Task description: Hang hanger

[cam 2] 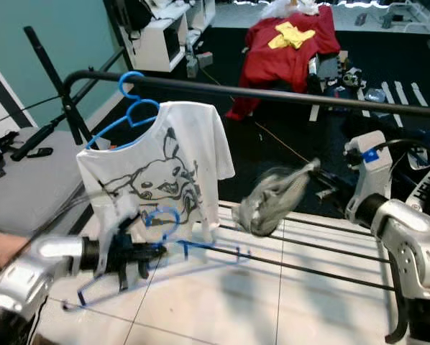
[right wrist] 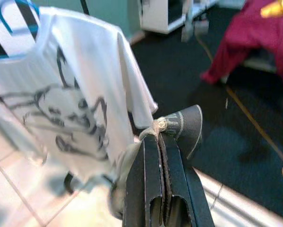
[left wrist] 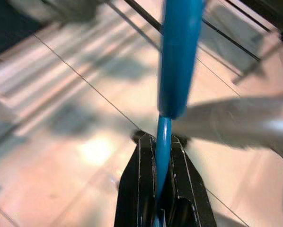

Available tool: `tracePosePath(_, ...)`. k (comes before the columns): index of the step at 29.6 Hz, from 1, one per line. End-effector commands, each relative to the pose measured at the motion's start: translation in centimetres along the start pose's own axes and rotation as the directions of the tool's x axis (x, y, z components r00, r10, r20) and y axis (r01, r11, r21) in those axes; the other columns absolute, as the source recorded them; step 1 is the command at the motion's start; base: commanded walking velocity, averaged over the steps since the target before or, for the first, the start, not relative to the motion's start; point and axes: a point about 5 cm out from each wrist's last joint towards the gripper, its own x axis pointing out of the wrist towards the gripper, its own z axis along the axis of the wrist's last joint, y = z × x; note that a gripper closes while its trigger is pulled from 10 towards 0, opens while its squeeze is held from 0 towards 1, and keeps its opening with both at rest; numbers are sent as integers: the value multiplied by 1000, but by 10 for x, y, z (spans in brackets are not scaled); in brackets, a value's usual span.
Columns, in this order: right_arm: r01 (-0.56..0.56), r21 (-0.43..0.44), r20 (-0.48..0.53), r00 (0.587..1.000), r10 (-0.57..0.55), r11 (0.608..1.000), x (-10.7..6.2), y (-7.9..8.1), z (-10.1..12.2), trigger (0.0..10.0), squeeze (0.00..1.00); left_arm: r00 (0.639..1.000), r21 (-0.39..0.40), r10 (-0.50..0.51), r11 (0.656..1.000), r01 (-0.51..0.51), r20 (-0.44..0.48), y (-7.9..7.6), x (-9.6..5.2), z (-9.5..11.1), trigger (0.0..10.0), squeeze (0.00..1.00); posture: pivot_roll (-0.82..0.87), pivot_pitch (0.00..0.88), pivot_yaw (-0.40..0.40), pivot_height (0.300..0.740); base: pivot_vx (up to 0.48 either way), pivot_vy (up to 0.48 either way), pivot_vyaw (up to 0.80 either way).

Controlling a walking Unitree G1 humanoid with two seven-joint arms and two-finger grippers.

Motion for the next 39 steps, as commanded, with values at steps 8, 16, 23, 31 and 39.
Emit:
tracePosePath(8,-77,-6,0,997,77,997,2,15,-4,0,0,997,59,72,996,-73,6,9,8,1,10000,0,-67,133,20,740,0,0,0)
tracePosePath(16,-41,16,-264,964,43,999,-10,16,-67,1569,0,944,58,331,942,-330,-11,30,8,-12,10000,0,-58,119,19,740,0,0,0)
tracePosePath(23,142,160,-367,927,-75,977,-34,43,-158,10000,0,805,-202,594,788,-582,-3,19,15,-48,10000,0,-40,117,13,740,0,0,0)
tracePosePath(31,329,238,-391,894,-220,914,-56,58,-194,10000,0,690,-471,720,586,-659,-70,-2,15,-84,10000,0,-29,136,17,740,0,0,0)
tracePosePath(39,412,262,-392,872,-294,873,-79,64,-217,10000,0,640,-541,757,488,-685,-127,-5,4,-115,10000,0,-23,146,26,740,0,0,785)
